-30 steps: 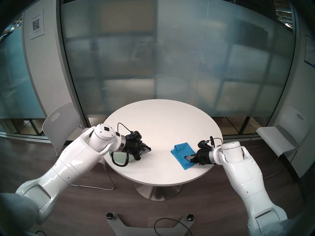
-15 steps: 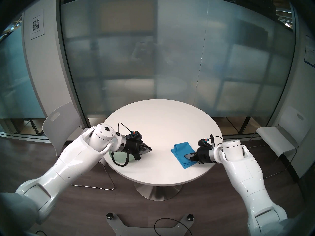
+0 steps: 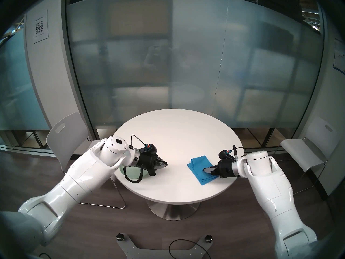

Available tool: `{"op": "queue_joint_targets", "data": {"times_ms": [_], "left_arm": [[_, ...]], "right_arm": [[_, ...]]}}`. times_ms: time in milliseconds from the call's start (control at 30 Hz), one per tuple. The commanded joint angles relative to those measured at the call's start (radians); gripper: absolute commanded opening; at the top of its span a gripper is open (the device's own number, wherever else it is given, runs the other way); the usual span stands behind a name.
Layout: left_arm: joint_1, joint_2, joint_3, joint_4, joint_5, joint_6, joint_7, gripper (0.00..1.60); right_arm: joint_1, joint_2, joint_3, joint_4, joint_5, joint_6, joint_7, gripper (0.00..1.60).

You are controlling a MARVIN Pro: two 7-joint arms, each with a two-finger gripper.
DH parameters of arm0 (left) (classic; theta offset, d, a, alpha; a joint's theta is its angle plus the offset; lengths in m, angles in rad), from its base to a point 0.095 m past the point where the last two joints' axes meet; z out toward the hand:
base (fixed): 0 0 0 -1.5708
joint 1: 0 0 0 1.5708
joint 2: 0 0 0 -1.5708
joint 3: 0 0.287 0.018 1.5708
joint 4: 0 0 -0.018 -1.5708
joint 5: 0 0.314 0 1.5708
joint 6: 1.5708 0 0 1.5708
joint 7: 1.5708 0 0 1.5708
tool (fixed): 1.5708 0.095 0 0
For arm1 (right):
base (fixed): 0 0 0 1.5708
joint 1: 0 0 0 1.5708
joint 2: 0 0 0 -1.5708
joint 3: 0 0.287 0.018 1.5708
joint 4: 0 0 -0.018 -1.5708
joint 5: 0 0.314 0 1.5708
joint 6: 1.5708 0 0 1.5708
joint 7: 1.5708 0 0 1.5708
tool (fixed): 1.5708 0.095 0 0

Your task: Fold the napkin in half twice and place it beside the plate

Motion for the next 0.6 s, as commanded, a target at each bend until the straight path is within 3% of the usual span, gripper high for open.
{"op": "queue_joint_targets", "data": {"times_ms": [0, 367, 567], "left_arm": [[-0.02, 0.0, -0.01, -0.007, 0.001, -0.003, 0.003, 0.61], [-0.023, 0.017, -0.034, 0.003, -0.004, 0.002, 0.017, 0.61], [0.001, 0.061, -0.047, 0.0, -0.008, 0.005, 0.016, 0.62]], "right_arm": [[0.005, 0.005, 0.011, -0.031, 0.006, -0.007, 0.007, 0.34], [-0.012, -0.01, 0.044, -0.072, 0.013, -0.018, -0.004, 0.34], [-0.027, -0.013, 0.062, -0.101, 0.016, -0.012, -0.004, 0.36]]}}
